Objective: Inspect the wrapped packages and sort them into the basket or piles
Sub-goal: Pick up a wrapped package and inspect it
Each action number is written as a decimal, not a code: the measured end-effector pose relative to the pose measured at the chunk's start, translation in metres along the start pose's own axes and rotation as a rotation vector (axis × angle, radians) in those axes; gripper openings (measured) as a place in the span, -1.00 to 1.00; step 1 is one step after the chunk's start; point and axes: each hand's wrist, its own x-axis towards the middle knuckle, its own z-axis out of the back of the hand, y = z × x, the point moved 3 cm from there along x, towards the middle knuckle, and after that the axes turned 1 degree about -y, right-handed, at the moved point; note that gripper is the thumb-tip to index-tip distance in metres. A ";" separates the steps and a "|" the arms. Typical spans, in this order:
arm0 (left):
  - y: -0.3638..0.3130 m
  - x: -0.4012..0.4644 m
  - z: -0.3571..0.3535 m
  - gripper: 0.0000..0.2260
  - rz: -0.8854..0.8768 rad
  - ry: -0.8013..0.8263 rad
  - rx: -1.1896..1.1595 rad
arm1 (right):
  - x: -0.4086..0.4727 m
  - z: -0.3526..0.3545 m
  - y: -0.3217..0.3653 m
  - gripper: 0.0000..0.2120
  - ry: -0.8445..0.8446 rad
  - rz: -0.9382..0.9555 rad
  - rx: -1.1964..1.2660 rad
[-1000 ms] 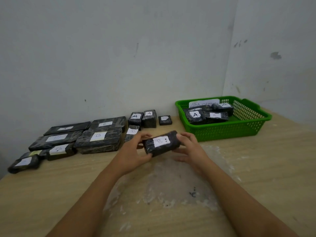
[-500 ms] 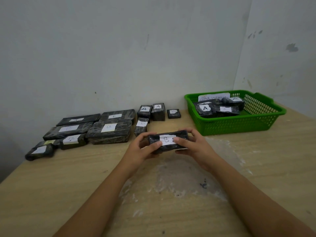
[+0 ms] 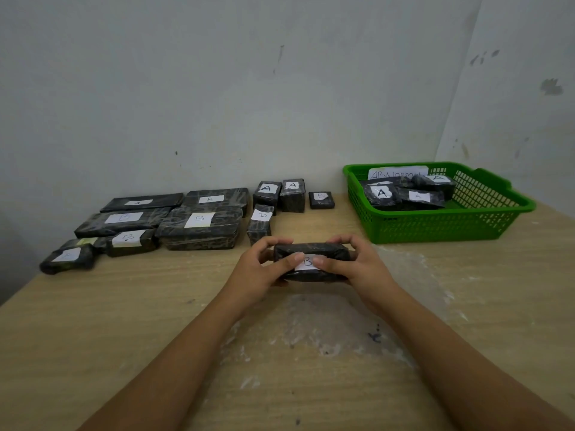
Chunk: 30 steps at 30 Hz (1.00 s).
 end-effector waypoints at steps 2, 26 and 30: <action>0.001 0.001 0.002 -0.57 0.005 -0.001 0.009 | 0.000 -0.002 -0.001 -0.46 0.021 -0.010 -0.011; 0.000 -0.001 -0.001 -0.55 0.038 -0.008 0.007 | -0.001 -0.002 0.009 -0.74 -0.019 0.110 -0.121; -0.004 -0.001 -0.009 -0.60 0.027 -0.023 0.018 | 0.001 0.000 0.008 -0.83 -0.029 0.131 -0.114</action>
